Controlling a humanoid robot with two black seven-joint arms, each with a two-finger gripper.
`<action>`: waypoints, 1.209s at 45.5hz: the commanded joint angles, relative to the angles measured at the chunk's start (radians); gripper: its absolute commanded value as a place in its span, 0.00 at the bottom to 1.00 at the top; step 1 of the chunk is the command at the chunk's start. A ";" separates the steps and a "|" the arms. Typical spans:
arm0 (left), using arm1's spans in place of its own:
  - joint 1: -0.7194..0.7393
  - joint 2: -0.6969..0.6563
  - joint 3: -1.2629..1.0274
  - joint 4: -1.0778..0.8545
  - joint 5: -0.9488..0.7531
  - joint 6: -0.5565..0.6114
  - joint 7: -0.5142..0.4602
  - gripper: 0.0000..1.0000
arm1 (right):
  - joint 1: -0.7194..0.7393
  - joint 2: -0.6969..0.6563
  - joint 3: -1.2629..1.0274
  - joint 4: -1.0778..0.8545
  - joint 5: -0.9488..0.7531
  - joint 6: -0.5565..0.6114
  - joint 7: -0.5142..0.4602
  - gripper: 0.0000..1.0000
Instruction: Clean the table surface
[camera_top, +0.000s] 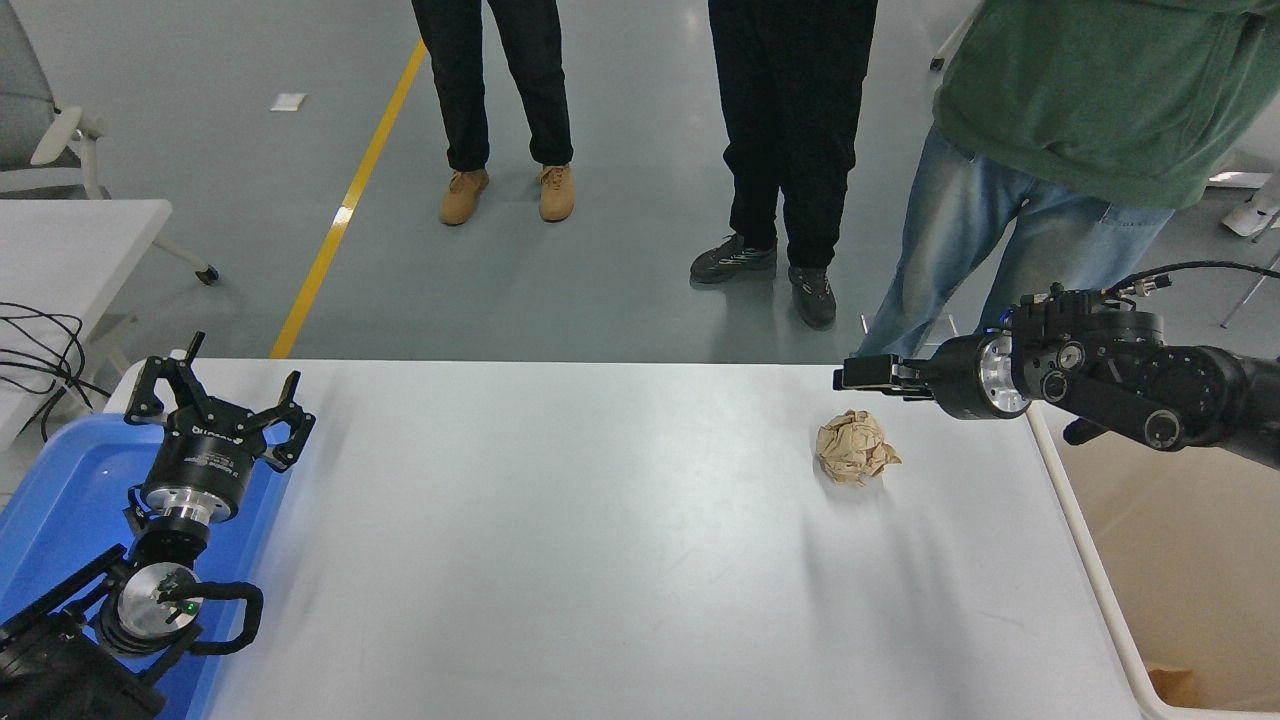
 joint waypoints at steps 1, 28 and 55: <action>0.000 0.000 0.000 0.001 0.000 0.000 0.000 0.99 | 0.025 0.086 -0.115 -0.028 -0.028 -0.099 -0.043 0.99; 0.000 0.000 0.000 0.001 0.000 0.000 0.000 0.99 | -0.019 0.160 -0.172 -0.056 -0.025 -0.187 -0.104 0.99; 0.000 0.000 0.000 0.001 0.000 0.000 0.000 0.99 | -0.139 0.212 -0.161 -0.179 -0.014 -0.224 -0.104 0.99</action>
